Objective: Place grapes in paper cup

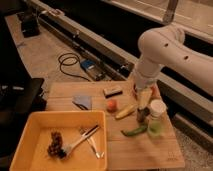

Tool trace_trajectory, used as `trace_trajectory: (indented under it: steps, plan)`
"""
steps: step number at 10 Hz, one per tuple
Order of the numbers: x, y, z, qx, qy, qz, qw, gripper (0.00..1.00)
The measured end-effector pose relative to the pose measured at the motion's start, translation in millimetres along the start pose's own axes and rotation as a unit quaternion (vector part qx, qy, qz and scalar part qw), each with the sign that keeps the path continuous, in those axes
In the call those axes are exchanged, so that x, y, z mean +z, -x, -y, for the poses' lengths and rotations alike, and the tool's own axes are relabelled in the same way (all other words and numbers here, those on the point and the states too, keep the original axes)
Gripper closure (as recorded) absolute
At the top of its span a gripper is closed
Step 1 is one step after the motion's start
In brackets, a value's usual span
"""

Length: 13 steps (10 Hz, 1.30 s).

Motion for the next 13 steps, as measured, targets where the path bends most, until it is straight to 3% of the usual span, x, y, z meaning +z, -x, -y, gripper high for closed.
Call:
trace_trajectory:
  steps: [1, 3, 4, 9, 11, 13]
  plan:
    - [3, 18, 2, -0.021, -0.005, 0.009, 0.9997, 0.20]
    - [7, 68, 2, -0.088, -0.022, 0.032, 0.9954, 0.20]
    - [8, 77, 0, -0.101, -0.025, 0.034, 0.9939, 0.20]
    - [14, 81, 2, -0.115, -0.026, 0.038, 0.9923, 0.20]
    - [29, 105, 10, -0.142, -0.027, 0.053, 0.9881, 0.20]
    - [45, 146, 21, -0.175, -0.029, 0.071, 0.9815, 0.20]
